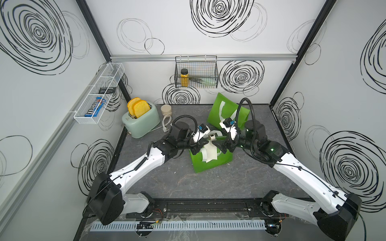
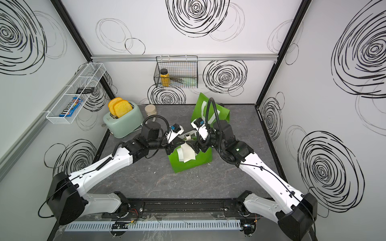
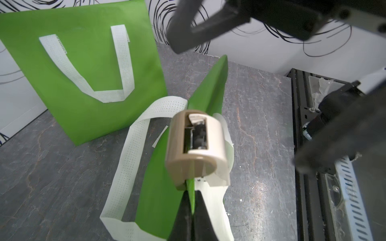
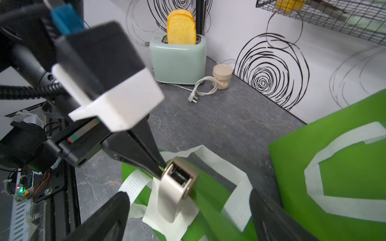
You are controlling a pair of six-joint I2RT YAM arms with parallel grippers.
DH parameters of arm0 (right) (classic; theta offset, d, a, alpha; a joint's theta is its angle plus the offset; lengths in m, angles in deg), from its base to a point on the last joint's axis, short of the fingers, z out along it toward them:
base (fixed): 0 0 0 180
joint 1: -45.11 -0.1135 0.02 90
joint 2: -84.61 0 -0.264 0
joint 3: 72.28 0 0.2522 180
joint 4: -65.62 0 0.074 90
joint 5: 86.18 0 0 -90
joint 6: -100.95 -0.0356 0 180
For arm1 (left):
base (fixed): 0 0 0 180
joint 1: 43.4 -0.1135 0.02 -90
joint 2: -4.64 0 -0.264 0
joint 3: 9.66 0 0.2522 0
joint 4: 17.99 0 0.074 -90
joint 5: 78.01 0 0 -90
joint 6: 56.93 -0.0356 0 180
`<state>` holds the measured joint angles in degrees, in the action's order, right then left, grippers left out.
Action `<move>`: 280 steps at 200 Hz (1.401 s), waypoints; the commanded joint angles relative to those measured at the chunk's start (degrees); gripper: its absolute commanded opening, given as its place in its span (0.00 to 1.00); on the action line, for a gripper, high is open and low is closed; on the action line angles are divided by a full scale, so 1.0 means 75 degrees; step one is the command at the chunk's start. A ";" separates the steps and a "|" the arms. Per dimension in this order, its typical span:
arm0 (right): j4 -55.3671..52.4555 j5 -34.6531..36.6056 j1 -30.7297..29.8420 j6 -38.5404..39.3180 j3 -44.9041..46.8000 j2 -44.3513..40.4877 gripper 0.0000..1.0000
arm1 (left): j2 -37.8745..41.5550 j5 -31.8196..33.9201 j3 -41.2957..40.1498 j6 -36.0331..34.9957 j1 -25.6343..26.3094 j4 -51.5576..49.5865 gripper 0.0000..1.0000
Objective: Staple the receipts to the bags
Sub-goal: Staple the receipt to the takeout bag.
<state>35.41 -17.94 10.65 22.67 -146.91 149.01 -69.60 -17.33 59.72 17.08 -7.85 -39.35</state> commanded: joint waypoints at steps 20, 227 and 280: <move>-0.0801 -0.1492 0.0059 0.1927 -0.0292 0.0317 0.90 | 0.0244 -0.0303 0.0050 -0.1520 -0.0032 -0.0658 0.00; -0.1985 -0.1352 -0.0603 0.3592 -0.0112 0.1515 0.05 | 0.0780 -0.0790 -0.0618 -0.2505 -0.0111 -0.0255 0.00; -0.1401 -0.1494 -0.0467 0.2898 -0.0204 0.1283 0.59 | 0.0810 -0.0763 -0.0709 -0.2210 -0.0120 0.0005 0.00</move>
<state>25.79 -30.86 6.72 46.69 -149.42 159.26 -64.33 -21.68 55.24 -0.34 -9.07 -42.84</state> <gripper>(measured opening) 0.455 0.056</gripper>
